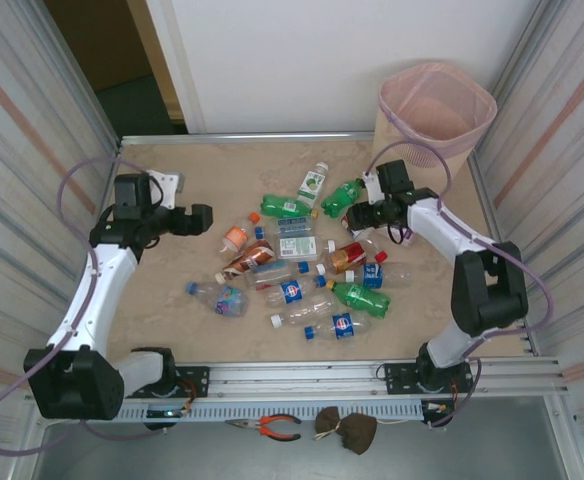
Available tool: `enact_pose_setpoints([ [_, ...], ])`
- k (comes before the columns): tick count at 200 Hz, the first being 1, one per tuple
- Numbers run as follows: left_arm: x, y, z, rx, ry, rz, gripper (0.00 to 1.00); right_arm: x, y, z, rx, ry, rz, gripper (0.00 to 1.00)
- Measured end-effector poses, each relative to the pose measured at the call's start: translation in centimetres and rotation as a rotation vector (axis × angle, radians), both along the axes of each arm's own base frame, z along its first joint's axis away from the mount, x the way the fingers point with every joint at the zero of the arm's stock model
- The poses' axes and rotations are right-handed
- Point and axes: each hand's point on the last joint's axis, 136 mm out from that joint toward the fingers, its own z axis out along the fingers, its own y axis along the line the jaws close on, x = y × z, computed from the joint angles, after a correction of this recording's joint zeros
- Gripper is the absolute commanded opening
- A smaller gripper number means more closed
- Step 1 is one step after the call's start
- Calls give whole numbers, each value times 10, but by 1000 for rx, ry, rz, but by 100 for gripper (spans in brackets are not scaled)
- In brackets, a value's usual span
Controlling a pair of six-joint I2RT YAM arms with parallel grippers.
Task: Put the plastic bottles in the bin
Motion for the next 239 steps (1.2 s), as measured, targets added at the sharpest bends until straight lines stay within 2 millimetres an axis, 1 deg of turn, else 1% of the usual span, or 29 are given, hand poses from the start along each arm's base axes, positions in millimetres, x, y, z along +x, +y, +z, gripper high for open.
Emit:
enact_pose_setpoints([
  [19,-9,1,-9,10,11,-2,99,7,11,-5,-38,32,32,75],
  [32,-11,2,-15,10,22,-2,99,8,17,-9,-70,48,50,77],
  [59,-12,2,-16,13,23,-3,99,8,24,-17,-138,76,82,78],
  [115,-14,6,-16,23,14,9,99,23,22,-25,-260,98,122,77],
  [129,-14,6,-16,23,12,9,99,27,22,-25,-281,100,138,75],
  [169,-14,6,-16,23,12,9,99,40,30,-29,-312,111,189,74],
  [186,-14,6,-16,23,12,8,99,40,33,-36,-322,128,204,74],
  [239,-14,6,-17,25,10,6,99,35,30,-58,-350,188,228,75],
])
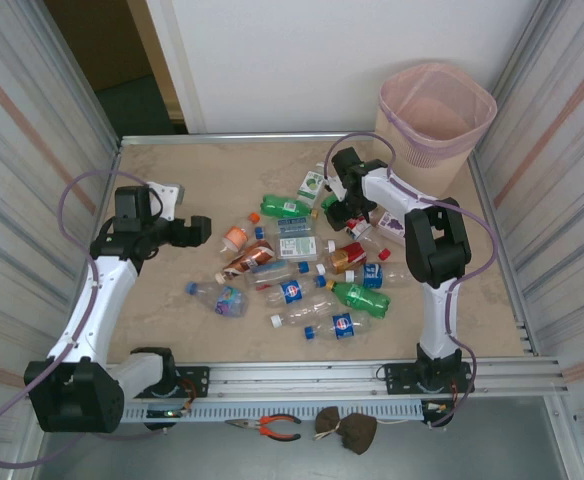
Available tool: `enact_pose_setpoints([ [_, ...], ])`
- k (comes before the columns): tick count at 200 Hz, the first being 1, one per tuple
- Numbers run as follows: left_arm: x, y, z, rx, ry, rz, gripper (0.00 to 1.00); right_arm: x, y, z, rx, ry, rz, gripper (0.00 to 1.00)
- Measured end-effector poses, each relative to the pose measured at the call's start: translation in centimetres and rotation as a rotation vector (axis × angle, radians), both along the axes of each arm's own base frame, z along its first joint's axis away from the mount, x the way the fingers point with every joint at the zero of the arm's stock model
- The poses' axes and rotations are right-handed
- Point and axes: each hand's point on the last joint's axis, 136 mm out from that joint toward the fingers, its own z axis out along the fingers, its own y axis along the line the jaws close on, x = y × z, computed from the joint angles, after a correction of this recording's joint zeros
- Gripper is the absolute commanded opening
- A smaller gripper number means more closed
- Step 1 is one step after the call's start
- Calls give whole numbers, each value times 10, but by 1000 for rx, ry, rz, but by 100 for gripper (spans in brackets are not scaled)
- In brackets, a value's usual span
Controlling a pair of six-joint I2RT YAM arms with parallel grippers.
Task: Put the plastic bottles in the bin
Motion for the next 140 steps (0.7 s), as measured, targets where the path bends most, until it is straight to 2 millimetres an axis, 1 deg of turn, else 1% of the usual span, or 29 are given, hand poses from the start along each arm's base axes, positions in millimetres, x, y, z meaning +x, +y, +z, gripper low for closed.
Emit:
enact_pose_setpoints([
  [56,2,0,1,2,-10,-2,99,-3,-1,-17,-17,39,1,73],
  [124,2,0,0,2,-6,-3,99,-4,-2,-18,-25,41,13,64],
  [140,2,0,0,2,-7,-3,99,-4,-2,-18,-27,40,19,64],
])
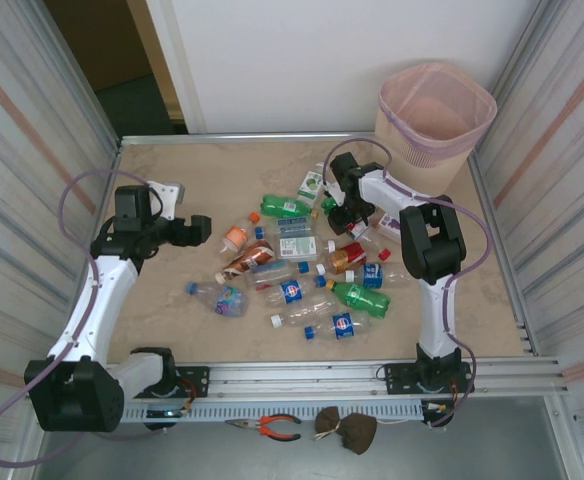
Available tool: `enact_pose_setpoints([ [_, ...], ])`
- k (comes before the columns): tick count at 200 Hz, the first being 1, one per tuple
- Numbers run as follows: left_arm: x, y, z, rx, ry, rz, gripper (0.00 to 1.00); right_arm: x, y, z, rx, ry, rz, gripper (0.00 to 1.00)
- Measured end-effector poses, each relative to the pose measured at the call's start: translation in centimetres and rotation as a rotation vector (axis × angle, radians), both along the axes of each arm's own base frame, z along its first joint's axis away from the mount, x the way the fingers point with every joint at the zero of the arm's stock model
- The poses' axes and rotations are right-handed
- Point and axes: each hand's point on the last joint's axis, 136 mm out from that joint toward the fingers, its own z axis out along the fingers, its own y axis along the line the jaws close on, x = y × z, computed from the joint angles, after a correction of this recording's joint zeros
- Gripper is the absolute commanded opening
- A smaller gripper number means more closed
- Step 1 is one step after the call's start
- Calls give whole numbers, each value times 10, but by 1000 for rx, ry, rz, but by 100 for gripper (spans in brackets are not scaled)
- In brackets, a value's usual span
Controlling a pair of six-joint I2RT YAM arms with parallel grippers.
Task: Put the plastic bottles in the bin
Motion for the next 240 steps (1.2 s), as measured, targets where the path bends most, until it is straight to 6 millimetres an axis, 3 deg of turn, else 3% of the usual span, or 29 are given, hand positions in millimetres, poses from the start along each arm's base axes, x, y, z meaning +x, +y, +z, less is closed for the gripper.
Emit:
enact_pose_setpoints([
  [37,0,0,0,0,1,0,99,0,-2,11,-4,-27,1,64],
  [71,0,0,0,0,-1,0,99,4,-2,49,23,-110,-2,63],
  [140,1,0,-2,-1,-3,0,99,3,1,158,167,-328,-28,62],
  [180,1,0,-1,0,-7,1,99,15,-3,238,321,-491,-83,59],
  [240,0,0,-1,-1,-16,1,99,45,-49,355,571,-768,-229,57],
])
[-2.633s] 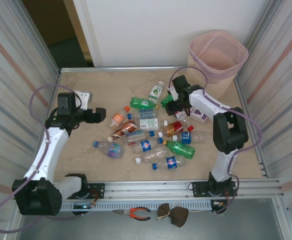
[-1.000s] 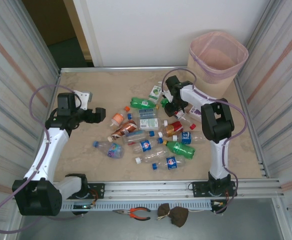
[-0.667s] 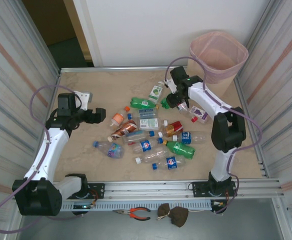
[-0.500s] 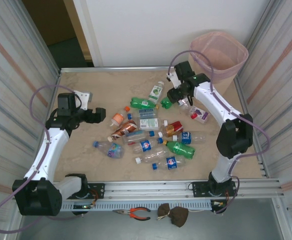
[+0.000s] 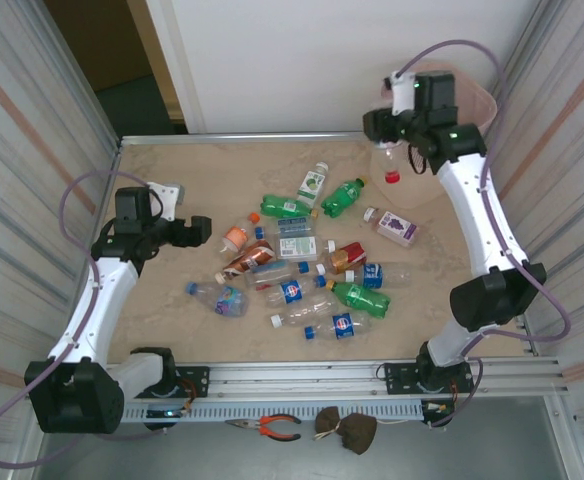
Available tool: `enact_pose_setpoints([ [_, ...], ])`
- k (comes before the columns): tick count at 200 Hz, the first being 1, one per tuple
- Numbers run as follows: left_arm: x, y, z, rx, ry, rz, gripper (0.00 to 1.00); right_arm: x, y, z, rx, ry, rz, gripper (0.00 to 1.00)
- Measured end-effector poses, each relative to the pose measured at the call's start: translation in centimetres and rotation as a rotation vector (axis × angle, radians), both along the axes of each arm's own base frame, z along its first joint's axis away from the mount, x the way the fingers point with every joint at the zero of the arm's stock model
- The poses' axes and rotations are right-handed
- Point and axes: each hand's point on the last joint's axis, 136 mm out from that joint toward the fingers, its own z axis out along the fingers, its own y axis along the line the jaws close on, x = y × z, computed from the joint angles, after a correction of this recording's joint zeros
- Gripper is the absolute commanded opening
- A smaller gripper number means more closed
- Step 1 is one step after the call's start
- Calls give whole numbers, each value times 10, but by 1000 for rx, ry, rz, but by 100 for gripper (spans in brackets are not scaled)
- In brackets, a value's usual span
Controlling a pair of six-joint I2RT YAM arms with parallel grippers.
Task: Put the plastic bottles in the bin
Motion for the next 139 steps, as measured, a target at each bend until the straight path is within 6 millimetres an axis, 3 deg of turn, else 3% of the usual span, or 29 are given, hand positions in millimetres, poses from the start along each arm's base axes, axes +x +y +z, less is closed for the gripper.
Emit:
enact_pose_setpoints([
  [34,-1,0,2,0,-6,0,99,16,-37,50,138,-141,-70,55],
  [81,-1,1,1,5,-4,6,99,36,-75,86,224,-273,-124,54],
  [107,-1,2,1,9,-6,8,99,51,-87,95,228,-319,-124,53],
  [139,-1,2,1,10,-7,9,99,74,-96,86,215,-317,-124,52],
])
